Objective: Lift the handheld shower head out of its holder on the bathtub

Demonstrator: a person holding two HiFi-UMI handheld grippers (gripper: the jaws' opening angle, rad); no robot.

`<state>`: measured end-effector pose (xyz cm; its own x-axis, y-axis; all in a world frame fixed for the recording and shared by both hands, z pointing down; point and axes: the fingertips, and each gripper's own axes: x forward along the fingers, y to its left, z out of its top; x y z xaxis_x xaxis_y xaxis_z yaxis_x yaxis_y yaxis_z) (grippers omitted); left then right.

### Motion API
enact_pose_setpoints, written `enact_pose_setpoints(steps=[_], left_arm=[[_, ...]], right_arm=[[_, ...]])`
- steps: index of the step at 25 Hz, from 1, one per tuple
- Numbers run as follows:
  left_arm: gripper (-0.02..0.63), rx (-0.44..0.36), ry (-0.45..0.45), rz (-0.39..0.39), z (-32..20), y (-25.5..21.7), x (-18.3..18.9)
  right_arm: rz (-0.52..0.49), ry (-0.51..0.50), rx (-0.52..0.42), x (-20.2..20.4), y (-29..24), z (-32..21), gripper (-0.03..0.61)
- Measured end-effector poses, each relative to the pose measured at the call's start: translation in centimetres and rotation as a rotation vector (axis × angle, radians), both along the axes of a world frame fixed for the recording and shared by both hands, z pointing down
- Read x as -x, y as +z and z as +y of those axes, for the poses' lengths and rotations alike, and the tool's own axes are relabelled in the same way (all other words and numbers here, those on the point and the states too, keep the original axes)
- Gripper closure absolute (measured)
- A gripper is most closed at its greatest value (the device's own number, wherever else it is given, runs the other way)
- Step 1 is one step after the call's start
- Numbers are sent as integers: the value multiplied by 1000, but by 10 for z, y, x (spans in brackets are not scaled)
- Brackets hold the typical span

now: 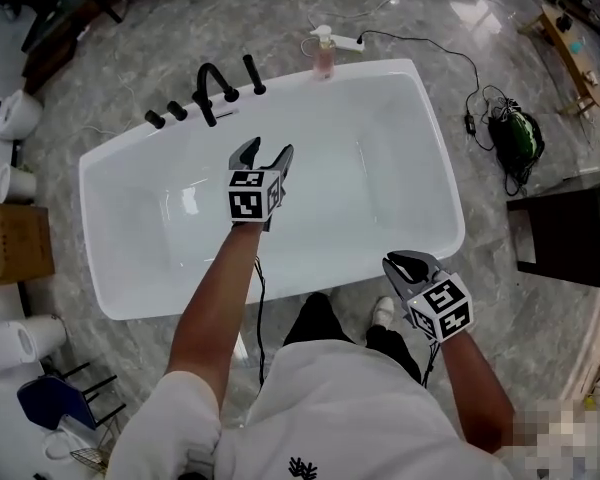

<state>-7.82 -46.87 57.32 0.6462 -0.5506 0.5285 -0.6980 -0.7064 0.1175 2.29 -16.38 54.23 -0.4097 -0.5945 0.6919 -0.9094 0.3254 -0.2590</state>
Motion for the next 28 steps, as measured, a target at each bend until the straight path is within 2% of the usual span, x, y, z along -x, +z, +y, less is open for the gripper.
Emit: enact_pose_setpoints(steps=[8,17,22,28], left_arm=[[322,4,-57,-59,-92,53,-6],[322,9,-92,-128,-176,120,-17],[322,-1,-92,-174,-217,148,-16],[322,8,-134,-214,-262,183,-15]], right_arm=[[-34,39,117,-10,41,-23,526],[-21,34,224,-21,97,-45,526],[-34,45,284,-21,125,-42,522],[-61,63,357,-32,158,-33,518]])
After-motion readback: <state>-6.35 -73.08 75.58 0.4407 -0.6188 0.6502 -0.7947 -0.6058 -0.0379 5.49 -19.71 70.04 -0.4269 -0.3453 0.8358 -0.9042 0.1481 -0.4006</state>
